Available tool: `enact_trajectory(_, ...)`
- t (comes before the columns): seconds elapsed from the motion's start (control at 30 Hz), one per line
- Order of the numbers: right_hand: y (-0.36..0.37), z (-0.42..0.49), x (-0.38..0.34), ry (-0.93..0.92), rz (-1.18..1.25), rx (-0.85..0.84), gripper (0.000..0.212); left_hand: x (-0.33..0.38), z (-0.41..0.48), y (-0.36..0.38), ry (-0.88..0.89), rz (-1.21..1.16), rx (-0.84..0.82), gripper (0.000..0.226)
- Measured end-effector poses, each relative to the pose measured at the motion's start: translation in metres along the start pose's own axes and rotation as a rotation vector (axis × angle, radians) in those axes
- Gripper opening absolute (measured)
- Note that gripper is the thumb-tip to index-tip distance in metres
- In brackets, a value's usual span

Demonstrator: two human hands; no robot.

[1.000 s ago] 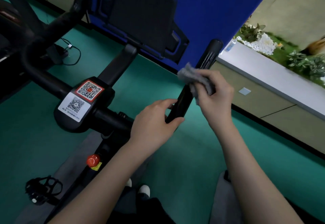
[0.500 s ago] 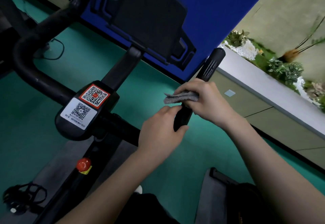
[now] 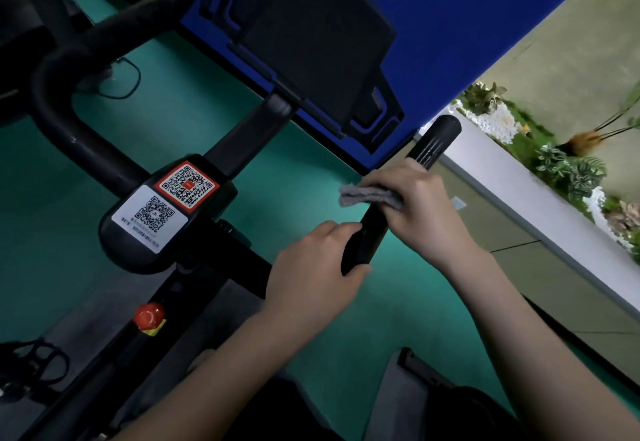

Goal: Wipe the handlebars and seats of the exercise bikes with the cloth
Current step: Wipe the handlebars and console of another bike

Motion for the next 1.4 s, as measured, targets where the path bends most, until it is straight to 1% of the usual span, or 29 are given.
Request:
enact_trajectory(0.03,-0.002,-0.001,0.002,-0.011,-0.001,0.018,0.029,0.0,0.0,0.0,-0.011,-0.005,-0.002,0.046)
enact_trajectory(0.1,-0.013,0.002,0.012,-0.013,-0.034,0.116,0.031,0.0,0.001,0.0,-0.035,-0.036,-0.004,0.043)
enact_trajectory(0.2,-0.039,0.002,0.029,0.041,-0.029,0.364,0.037,0.002,0.004,0.0,-0.051,-0.08,-0.001,0.04)
enact_trajectory(0.27,-0.047,-0.007,0.032,0.05,0.038,0.492,0.04,0.004,0.008,0.004,-0.054,-0.091,-0.014,0.045)
enact_trajectory(0.3,-0.045,-0.014,0.029,0.029,0.08,0.515,0.04,0.006,0.011,0.006,-0.055,-0.102,-0.02,0.047)
enact_trajectory(0.37,-0.033,-0.026,0.024,-0.024,0.148,0.493,0.035,0.009,0.019,0.012,-0.06,-0.124,-0.029,0.052)
enact_trajectory(0.43,-0.024,-0.031,0.026,-0.048,0.168,0.481,0.033,0.011,0.028,0.017,-0.08,-0.161,-0.037,0.054)
enact_trajectory(0.5,-0.024,-0.028,0.033,-0.06,0.163,0.517,0.035,0.013,0.036,0.021,-0.112,-0.207,-0.036,0.057)
enact_trajectory(0.57,-0.03,-0.021,0.041,-0.061,0.155,0.585,0.039,0.016,0.042,0.024,-0.129,-0.241,-0.028,0.058)
enact_trajectory(0.63,-0.041,-0.016,0.052,-0.025,0.158,0.695,0.039,0.021,0.047,0.027,-0.133,-0.265,-0.012,0.058)
enact_trajectory(0.73,-0.057,-0.016,0.068,0.079,0.213,0.875,0.036,0.027,0.053,0.032,-0.128,-0.281,0.024,0.056)
enact_trajectory(0.8,-0.058,-0.025,0.07,0.11,0.268,0.952,0.032,0.029,0.055,0.034,-0.13,-0.29,0.049,0.053)
enact_trajectory(0.83,-0.055,-0.034,0.068,0.11,0.295,0.966,0.029,0.03,0.055,0.035,-0.128,-0.304,0.06,0.051)
enact_trajectory(0.9,-0.038,-0.052,0.06,0.102,0.344,0.932,0.024,0.031,0.056,0.036,-0.118,-0.331,0.076,0.044)
enact_trajectory(1.0,-0.016,-0.068,0.058,0.145,0.358,0.87,0.025,0.03,0.055,0.038,-0.125,-0.363,0.092,0.037)
enact_trajectory(1.07,-0.017,-0.063,0.066,0.191,0.373,0.911,0.027,0.029,0.055,0.037,-0.124,-0.371,0.106,0.039)
enact_trajectory(1.17,-0.03,-0.049,0.085,0.321,0.431,1.009,0.028,0.029,0.053,0.036,-0.112,-0.37,0.128,0.043)
enact_trajectory(1.23,-0.037,-0.047,0.103,0.503,0.559,1.084,0.027,0.03,0.052,0.035,-0.102,-0.364,0.139,0.045)
enact_trajectory(1.33,-0.033,-0.059,0.126,0.799,0.749,1.198,0.018,0.031,0.053,0.034,-0.097,-0.355,0.151,0.049)
enact_trajectory(1.4,-0.013,-0.073,0.131,1.013,0.862,1.21,0.016,0.03,0.054,0.034,-0.098,-0.348,0.164,0.05)
Point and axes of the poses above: each hand's wrist, its own z-axis towards the middle knuckle, its own y-axis out of the palm, x = y × z, the point moved 9 cm from there along z, towards the middle knuckle, and after that the axes turned 14 degrees about x, right-handed, at the moved point
